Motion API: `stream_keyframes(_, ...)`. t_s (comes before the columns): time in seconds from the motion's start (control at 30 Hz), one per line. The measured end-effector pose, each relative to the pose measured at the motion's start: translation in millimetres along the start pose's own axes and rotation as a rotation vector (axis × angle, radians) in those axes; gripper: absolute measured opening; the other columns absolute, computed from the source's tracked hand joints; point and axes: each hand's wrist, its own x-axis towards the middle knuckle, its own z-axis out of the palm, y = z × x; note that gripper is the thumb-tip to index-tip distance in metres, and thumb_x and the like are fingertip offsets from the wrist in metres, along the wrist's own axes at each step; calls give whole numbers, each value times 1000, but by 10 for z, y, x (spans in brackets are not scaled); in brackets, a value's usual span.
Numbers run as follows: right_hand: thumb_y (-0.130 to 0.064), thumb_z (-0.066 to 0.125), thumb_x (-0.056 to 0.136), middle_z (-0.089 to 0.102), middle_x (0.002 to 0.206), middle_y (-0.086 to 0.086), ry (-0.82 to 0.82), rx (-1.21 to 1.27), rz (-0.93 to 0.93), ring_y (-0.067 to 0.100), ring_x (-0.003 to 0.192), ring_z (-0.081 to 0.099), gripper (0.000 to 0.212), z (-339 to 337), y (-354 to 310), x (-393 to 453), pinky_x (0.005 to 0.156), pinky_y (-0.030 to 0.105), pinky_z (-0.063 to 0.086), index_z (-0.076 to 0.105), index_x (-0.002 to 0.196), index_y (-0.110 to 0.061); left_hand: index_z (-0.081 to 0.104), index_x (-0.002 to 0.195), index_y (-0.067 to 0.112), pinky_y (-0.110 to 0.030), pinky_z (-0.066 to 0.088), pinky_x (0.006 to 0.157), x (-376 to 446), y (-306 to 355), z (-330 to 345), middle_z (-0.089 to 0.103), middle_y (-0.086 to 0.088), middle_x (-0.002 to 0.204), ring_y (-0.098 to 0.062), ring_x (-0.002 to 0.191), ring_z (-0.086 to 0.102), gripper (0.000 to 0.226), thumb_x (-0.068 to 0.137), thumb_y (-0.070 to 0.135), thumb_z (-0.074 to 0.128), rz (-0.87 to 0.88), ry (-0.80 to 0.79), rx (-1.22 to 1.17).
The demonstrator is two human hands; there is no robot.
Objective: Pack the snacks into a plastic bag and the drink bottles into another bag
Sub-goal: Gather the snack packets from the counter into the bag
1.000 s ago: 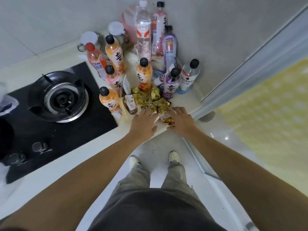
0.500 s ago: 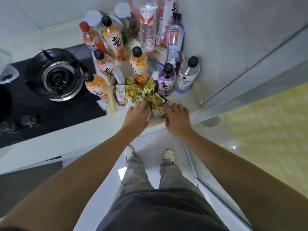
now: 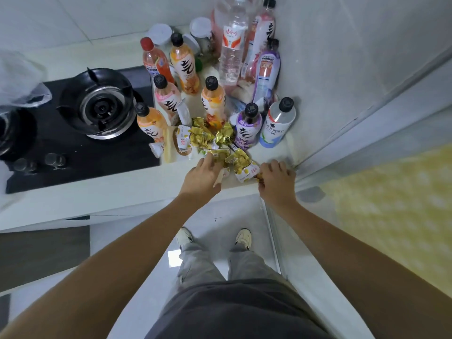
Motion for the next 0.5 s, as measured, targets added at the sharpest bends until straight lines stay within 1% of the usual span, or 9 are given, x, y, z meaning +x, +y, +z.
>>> stream_keyframes(0.07, -19, 82, 65, 56, 99, 11, -4, -14, 45, 35, 95, 55, 42, -26, 42, -29, 72, 43, 44, 58, 98, -12, 57, 120, 11, -39, 53, 70, -2, 14, 6, 43, -11, 120, -30, 108, 51, 48, 79, 22, 79, -3, 1, -10)
stream_keyframes(0.17, -26, 84, 70, 59, 103, 13, -17, -22, 105, 36, 101, 57, 42, -72, 81, -59, 74, 43, 44, 59, 100, -11, 57, 120, 10, -41, 55, 71, -9, 33, 17, 43, -11, 121, -30, 108, 51, 48, 79, 23, 79, -1, 4, -18)
stream_keyframes(0.3, -26, 82, 74, 61, 102, 13, -14, 7, 155, 35, 100, 58, 38, -139, 40, -51, 73, 42, 44, 59, 100, -11, 57, 122, 11, -40, 55, 75, -15, 69, 13, 42, -11, 124, -30, 113, 50, 49, 81, 27, 78, -4, -1, -10)
stream_keyframes(0.43, -25, 77, 79, 57, 100, 10, 72, 38, 178, 34, 94, 56, 35, -218, -20, -54, 71, 41, 43, 55, 101, -11, 58, 123, 13, -40, 54, 76, -46, 56, -14, 42, -10, 123, -29, 112, 51, 48, 82, 27, 77, -15, 7, -25)
stream_keyframes(0.5, -25, 75, 80, 55, 102, 11, 120, 46, 204, 34, 94, 55, 35, -267, -34, -68, 71, 42, 44, 54, 104, -10, 58, 123, 13, -40, 54, 75, -69, 40, -30, 43, -10, 122, -29, 111, 51, 48, 81, 26, 78, -18, 16, -34)
